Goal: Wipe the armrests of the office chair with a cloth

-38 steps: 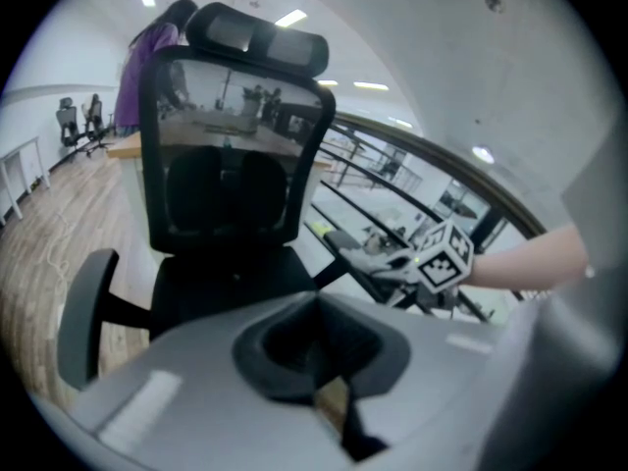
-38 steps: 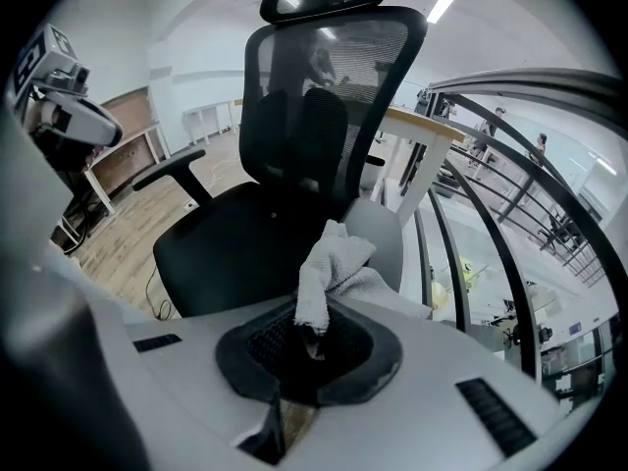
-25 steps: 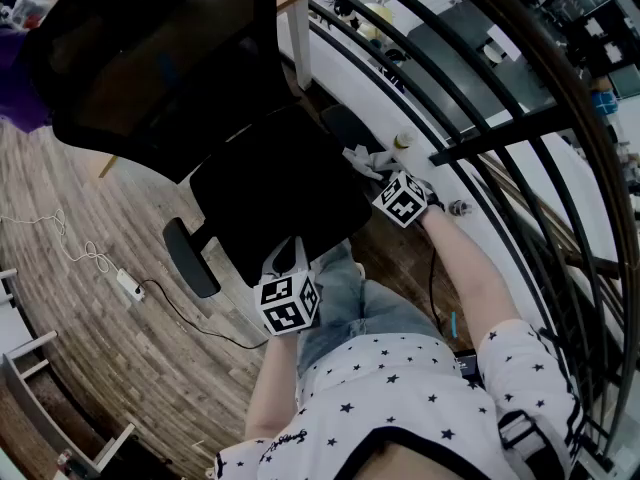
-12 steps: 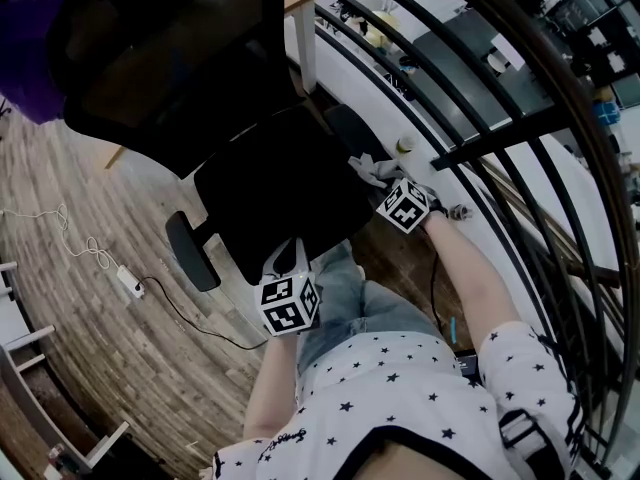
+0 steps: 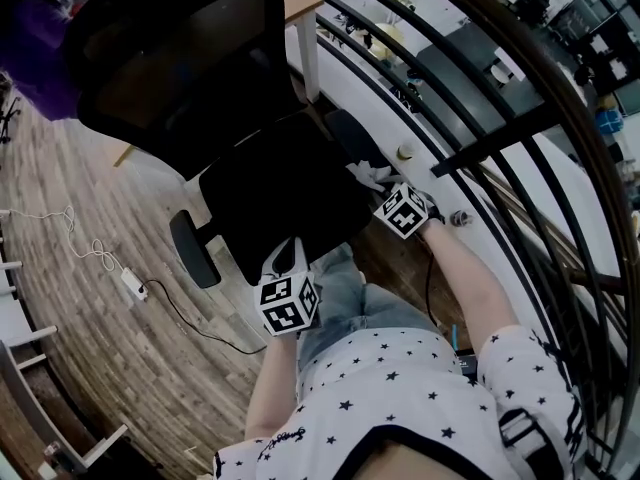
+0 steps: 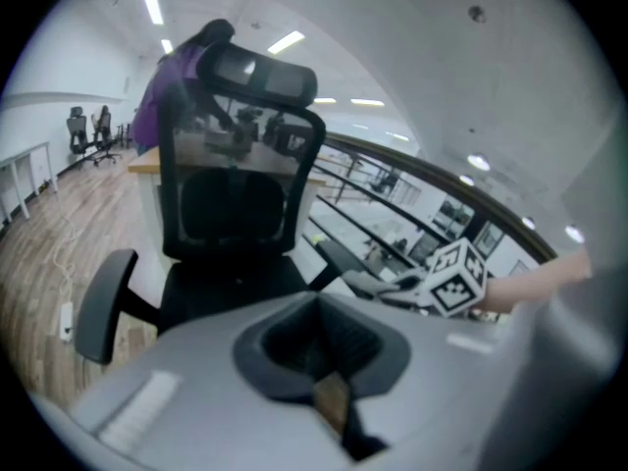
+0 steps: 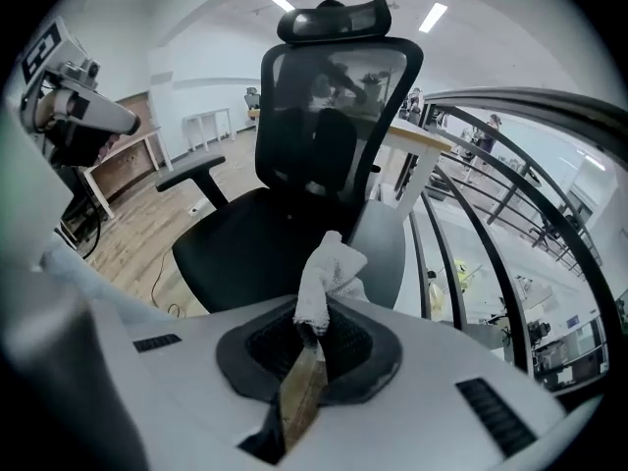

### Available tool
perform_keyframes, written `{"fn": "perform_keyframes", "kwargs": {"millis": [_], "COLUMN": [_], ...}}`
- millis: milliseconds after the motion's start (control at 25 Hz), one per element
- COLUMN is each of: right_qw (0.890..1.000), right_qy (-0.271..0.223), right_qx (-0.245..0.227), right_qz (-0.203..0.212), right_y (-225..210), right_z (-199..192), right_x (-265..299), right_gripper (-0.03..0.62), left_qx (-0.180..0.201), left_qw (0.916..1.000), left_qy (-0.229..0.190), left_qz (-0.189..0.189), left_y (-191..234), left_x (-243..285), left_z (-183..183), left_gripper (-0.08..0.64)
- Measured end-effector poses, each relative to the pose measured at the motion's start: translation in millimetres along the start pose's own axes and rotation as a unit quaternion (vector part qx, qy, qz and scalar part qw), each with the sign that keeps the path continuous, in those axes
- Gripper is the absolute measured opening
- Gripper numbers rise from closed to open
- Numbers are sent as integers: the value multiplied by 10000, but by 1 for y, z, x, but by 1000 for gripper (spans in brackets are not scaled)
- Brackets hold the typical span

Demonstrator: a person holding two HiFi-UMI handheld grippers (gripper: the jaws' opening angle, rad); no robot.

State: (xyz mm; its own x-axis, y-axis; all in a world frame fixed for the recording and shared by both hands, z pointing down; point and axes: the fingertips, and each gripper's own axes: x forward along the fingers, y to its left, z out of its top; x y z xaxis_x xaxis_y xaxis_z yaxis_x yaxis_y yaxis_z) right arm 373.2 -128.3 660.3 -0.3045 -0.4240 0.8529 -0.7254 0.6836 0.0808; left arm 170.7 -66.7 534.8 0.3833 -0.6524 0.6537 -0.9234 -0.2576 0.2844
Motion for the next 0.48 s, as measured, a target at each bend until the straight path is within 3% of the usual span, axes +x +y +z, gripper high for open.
{"fn": "perform_keyframes", "kwargs": {"millis": [480], "right_qw": [9945], "right_qy": [-1035], "right_qx": [65], "right_qz": [-135], "right_y": [28], "right_z": [31], "right_x": [-80], "right_gripper": [32], "left_qx": [38], "left_qw": [9997], "left_qy": [-232], "left_qz": [57], "left_y": [-16], "left_x": [-20], "left_z": [5], "left_gripper": [2]}}
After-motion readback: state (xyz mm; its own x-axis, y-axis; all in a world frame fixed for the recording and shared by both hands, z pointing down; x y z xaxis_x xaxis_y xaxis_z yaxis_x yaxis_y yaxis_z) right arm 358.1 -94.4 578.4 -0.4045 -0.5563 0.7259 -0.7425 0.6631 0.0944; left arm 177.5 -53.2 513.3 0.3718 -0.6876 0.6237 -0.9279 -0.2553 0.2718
